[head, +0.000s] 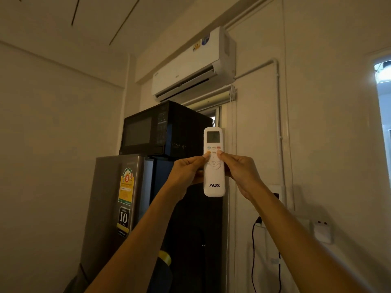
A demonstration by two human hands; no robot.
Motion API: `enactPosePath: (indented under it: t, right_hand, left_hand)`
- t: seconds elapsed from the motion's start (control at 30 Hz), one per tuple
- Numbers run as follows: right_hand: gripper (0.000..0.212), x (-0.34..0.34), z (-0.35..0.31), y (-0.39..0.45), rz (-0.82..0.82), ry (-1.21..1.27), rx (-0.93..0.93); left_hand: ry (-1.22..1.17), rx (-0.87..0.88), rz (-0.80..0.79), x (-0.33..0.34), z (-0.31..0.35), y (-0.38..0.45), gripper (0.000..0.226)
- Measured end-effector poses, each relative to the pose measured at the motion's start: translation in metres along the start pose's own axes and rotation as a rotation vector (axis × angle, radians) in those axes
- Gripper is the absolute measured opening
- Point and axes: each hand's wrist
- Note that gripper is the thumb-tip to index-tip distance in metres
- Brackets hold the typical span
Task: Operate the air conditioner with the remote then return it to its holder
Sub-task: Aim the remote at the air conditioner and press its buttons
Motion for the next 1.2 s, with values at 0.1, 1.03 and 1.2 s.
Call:
enactPosePath:
  t: [0.1, 1.03, 1.2]
  right_hand:
    - [0.021, 0.002, -0.005, 0.005, 0.001, -0.007, -0.015]
    - [0.038, 0.01, -0.034, 0.037, 0.059, -0.032, -0.09]
    - [0.039, 0.012, -0.034, 0.04, 0.07, -0.047, -0.089]
  left_hand:
    - [-0.002, 0.017, -0.009, -0.003, 0.005, 0.005, 0.015]
    - [0.01, 0.099, -0.036, -0.013, 0.035, 0.034, 0.016]
    - [0.014, 0.101, -0.034, -0.013, 0.036, 0.035, 0.016]
Point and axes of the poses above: each hand's wrist, its own y-axis towards the middle knuckle, its own x-axis out of the palm, z = x × y
